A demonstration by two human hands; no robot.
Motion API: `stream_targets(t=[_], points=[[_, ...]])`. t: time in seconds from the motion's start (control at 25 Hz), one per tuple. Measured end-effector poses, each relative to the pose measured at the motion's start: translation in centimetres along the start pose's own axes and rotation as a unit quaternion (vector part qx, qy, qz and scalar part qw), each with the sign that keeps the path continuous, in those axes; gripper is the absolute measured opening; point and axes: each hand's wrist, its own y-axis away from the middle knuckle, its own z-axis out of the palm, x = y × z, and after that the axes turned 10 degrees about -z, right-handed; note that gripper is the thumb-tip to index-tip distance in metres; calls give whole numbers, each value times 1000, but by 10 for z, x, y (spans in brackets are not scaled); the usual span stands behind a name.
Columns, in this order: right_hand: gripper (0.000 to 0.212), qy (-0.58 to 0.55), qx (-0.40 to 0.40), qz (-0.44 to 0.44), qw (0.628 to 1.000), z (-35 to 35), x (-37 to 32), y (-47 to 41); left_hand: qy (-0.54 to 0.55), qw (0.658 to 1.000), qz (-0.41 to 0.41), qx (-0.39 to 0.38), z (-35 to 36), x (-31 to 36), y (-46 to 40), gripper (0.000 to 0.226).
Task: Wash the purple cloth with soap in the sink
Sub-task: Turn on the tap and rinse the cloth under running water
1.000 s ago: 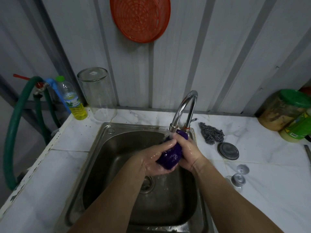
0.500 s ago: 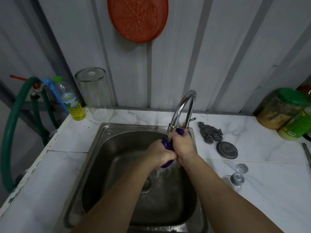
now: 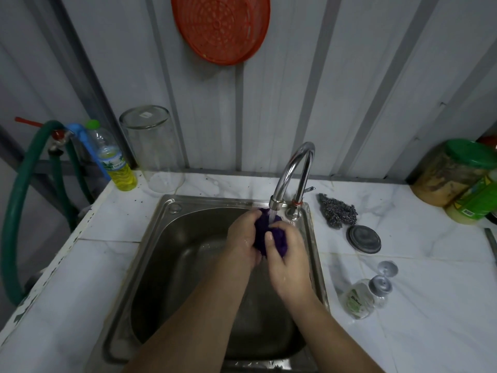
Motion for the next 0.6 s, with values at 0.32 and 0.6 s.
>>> stream_targets(t=[0.32,0.6], points=[[21,-64,56,218,972,15,3,-32,-25,998,26,48,2,-16,-4,30],[34,-183,-21,471,863,-6,-4,-48,-48,998,13,23,-10,-12,-4,33]])
